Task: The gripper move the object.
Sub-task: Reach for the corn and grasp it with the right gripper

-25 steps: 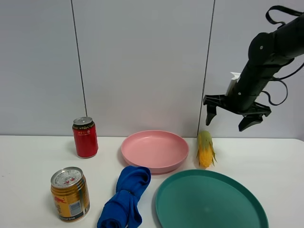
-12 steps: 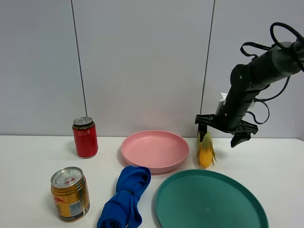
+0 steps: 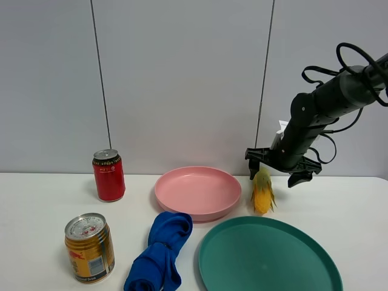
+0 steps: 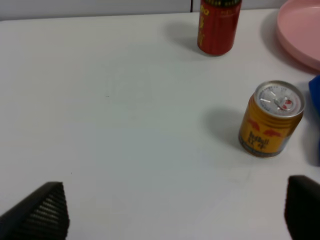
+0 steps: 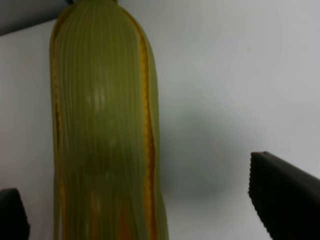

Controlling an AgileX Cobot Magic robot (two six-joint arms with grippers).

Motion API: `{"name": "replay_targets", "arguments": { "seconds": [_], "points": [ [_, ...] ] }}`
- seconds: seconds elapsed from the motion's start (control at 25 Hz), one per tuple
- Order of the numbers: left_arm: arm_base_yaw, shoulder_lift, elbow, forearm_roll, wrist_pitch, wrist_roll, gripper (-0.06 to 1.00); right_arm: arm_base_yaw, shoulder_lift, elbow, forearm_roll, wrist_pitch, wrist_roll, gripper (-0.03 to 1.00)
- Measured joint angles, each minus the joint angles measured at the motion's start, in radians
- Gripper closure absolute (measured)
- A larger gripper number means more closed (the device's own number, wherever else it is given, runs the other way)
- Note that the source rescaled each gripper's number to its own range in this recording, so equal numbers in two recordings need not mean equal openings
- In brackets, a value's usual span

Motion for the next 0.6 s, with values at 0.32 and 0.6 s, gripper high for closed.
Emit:
{"name": "replay_targets", "arguments": {
  "seconds": [0.32,0.6],
  "points": [
    [0.000,0.000,0.000,-0.001,0.000,0.000,-0.06,0.000,0.026,0.000,-0.002,0.000,-0.011,0.00],
    [0.000,0.000,0.000,-0.001,0.000,0.000,-0.06,0.000,0.035,0.000,-0.027,-0.001,-0.038,0.05]
  ]
}}
